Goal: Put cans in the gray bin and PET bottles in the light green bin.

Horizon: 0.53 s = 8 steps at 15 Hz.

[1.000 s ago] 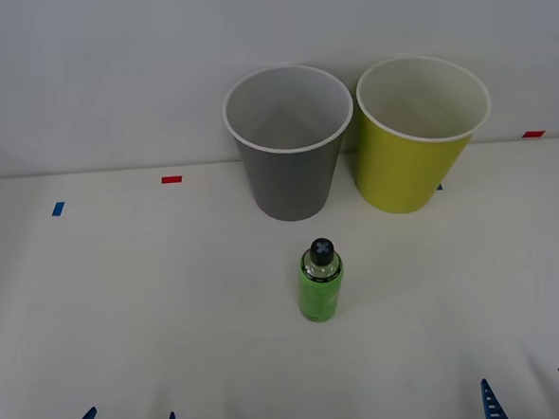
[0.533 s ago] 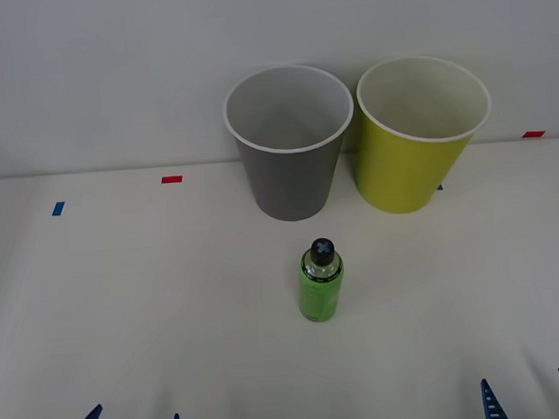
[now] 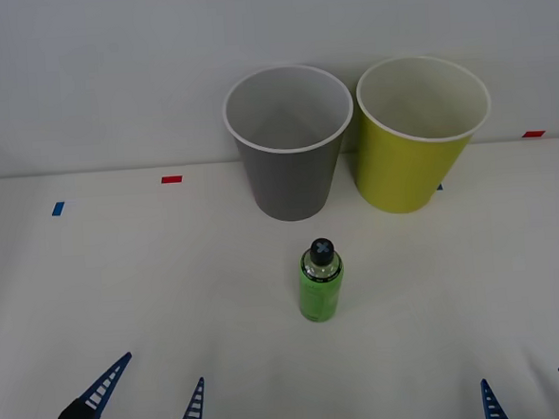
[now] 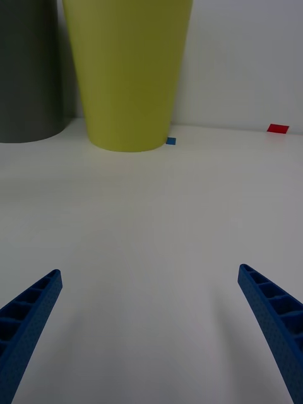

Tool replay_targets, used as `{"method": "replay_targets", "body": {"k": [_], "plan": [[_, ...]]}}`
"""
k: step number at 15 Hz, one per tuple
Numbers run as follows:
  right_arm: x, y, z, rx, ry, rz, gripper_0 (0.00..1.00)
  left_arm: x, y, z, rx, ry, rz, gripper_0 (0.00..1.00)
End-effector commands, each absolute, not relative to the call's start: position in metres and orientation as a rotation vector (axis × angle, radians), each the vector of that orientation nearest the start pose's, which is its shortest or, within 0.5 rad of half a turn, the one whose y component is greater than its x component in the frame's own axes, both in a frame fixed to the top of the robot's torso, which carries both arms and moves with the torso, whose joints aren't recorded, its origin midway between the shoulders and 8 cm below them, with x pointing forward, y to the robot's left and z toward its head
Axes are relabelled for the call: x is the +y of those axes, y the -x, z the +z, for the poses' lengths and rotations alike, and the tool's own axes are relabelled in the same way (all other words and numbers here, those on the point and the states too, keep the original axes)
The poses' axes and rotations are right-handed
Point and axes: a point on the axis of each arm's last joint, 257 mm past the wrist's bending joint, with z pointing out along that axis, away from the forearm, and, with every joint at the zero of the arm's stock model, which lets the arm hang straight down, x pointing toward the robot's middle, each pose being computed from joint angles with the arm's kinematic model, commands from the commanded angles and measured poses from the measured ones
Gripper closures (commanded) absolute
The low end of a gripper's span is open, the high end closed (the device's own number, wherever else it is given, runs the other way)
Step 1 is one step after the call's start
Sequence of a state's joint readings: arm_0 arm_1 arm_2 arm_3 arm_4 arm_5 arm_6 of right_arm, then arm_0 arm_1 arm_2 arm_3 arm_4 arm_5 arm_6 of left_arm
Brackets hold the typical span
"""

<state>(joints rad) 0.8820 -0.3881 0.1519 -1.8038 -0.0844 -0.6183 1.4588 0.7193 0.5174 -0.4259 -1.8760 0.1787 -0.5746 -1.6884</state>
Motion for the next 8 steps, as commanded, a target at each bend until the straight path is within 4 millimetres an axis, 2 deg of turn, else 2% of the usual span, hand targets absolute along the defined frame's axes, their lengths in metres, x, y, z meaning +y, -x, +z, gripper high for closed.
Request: {"method": "replay_targets", "body": {"k": [1, 6, 8], "plan": [[-0.301, -0.245, -0.301, 1.626, 0.115, -0.009, 0.03, 0.154, -0.283, -0.271, 1.472, -0.415, -0.237, 0.00], [-0.301, -0.245, -0.301, 1.626, 0.115, -0.009, 0.03, 0.115, -0.308, -0.273, 1.407, -0.525, -0.319, 0.00], [-0.301, -0.245, -0.301, 1.626, 0.115, -0.009, 0.03, 0.094, -0.315, -0.263, 1.370, -0.537, -0.364, 0.00]]}}
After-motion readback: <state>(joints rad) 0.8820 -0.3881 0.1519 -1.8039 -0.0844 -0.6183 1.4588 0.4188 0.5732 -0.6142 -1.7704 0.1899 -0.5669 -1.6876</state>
